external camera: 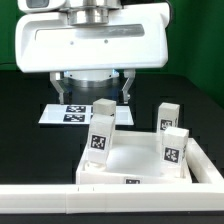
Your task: Assemble square table
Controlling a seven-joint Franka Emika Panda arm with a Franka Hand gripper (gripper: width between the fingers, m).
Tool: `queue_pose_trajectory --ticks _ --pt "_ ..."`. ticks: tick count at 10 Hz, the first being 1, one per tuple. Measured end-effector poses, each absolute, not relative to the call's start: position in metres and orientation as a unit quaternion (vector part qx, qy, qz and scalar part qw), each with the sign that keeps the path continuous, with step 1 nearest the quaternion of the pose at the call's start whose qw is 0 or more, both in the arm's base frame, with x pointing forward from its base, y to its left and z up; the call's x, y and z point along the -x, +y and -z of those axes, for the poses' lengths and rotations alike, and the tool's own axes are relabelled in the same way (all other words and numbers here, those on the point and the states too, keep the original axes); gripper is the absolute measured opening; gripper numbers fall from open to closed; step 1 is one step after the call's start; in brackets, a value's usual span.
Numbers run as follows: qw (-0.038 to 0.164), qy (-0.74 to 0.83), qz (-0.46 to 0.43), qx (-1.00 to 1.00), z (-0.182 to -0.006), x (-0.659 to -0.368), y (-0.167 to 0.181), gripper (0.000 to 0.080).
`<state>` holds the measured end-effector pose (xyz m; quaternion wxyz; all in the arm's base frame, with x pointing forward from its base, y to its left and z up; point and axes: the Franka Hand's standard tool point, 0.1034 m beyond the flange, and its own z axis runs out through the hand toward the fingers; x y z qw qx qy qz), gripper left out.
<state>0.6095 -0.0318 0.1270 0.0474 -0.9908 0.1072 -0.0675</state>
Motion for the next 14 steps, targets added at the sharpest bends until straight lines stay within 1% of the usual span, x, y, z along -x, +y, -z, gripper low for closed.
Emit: queue_pose_trajectory --ticks 1,2,4,5,6,7,9,11,14 --pt "0.055 0.109 0.050 0.991 -0.128 -0.610 -0.032 0.0649" --pt "0.057 0.110 0.039 0.992 -0.128 -0.609 -0.031 0.0649" --pt "0.057 0.110 0.041 0.991 -0.127 -0.609 -0.032 0.0649" --pt "0.050 0.108 0.034 0.992 -0.125 -0.609 -0.031 0.0649" --pt "0.029 0.093 0.021 0.995 -0.119 -0.613 -0.030 0.0649" --pt "0.021 0.087 0.018 0.996 -0.113 -0.619 -0.031 0.0649" --pt "0.019 0.094 0.011 0.995 -0.101 -0.618 -0.026 0.0649" --pt "0.020 0.093 0.011 0.995 -0.100 -0.619 -0.021 0.0649" --pt "0.017 0.089 0.009 0.996 -0.090 -0.613 -0.025 0.0649"
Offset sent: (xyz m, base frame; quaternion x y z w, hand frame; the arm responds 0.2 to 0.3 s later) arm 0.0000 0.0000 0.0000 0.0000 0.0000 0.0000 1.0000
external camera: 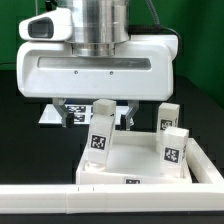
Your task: Assemble square table
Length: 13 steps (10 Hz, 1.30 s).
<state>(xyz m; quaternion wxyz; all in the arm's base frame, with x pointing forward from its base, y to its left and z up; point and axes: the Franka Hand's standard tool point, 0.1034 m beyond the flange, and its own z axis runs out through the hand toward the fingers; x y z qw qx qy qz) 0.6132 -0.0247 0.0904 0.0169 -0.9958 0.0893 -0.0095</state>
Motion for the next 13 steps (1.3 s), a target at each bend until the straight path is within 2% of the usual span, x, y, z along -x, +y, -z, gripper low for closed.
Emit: queue_pose_trajectory --ticks 1,2,3,4,8,13 --pt "0.017 0.090 0.009 0.996 -0.0900 -0.6128 -0.0251 0.0560" --pt "0.017 0.089 0.009 0.996 -0.0894 -0.6126 -0.0245 0.0365" --pt "0.017 0.089 0.008 0.996 -0.0887 -0.6123 -0.0237 0.0365" --pt "0.017 0.089 0.008 0.996 -0.0888 -0.6124 -0.0239 0.0285" --pt "0.017 0.098 0.008 0.995 -0.0887 -0.6124 -0.0238 0.0285" --pt "0.033 0.349 0.007 0.936 -0.0879 -0.6134 -0.0180 0.0285"
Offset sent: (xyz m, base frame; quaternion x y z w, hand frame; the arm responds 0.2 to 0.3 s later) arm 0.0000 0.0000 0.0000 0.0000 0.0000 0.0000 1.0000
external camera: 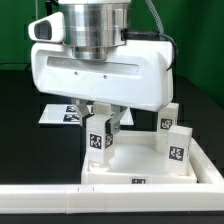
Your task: Assemble square table
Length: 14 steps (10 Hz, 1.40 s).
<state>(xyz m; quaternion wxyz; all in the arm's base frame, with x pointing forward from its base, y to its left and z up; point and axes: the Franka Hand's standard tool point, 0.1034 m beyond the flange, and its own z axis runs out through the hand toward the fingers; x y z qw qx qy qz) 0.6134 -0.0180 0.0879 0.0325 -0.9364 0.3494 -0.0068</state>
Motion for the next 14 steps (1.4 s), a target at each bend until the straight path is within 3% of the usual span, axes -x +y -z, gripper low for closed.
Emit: queue_pose_trajectory --ticks 4,7,8,9,10,11,14 --pt "0.055 0.608 0.011 0.792 -0.086 -0.616 -0.008 0.0286" --pt "0.058 0.664 0.009 0.745 -0.086 -0.617 -0.007 0.0286" --pt "0.058 0.652 0.010 0.756 -0.086 -0.617 -0.007 0.0340" --pt "0.057 0.644 0.009 0.762 -0.086 -0.616 -0.006 0.0340" --pt "0.053 0.611 0.002 0.790 -0.087 -0.615 -0.004 0.0545" --pt "0.053 0.592 0.004 0.804 -0.086 -0.615 -0.004 0.0617" --pt "0.052 0.491 0.011 0.870 -0.086 -0.615 -0.004 0.0648"
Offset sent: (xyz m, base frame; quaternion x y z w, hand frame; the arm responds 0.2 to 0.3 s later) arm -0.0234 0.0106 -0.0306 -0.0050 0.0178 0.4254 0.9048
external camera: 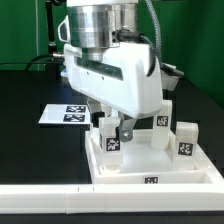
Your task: Assemble square table
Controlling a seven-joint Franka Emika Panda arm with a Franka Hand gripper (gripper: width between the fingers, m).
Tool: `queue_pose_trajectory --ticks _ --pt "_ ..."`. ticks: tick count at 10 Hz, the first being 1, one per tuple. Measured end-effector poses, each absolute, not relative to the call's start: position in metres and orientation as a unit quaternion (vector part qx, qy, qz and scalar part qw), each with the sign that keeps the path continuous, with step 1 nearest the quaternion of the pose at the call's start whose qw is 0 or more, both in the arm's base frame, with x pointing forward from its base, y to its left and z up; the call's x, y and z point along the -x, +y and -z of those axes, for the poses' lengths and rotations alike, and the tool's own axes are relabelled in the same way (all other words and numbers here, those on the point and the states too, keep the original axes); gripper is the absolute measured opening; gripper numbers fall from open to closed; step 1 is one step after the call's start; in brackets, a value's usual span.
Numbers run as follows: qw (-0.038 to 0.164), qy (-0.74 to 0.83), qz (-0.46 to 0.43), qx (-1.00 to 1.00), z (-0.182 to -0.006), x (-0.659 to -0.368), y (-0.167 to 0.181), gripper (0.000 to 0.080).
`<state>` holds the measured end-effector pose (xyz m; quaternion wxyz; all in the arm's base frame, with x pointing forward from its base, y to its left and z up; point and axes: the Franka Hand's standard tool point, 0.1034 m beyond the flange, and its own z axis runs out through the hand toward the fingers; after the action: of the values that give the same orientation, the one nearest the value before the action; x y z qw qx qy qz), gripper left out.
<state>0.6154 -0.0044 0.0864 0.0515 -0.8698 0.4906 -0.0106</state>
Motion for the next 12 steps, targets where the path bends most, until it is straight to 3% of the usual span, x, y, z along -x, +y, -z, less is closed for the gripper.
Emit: queue_pose_trajectory --ticks 8,11,12 --pt "0.036 0.093 0.030 0.995 -0.0897 -0.6181 -0.0067 0.0649" --pt "0.033 0.061 0.031 0.997 -0.0894 -0.6179 -0.0073 0.0619" --pt "0.033 0.061 0.031 0.997 -0.0894 -0.6179 -0.0073 0.0439"
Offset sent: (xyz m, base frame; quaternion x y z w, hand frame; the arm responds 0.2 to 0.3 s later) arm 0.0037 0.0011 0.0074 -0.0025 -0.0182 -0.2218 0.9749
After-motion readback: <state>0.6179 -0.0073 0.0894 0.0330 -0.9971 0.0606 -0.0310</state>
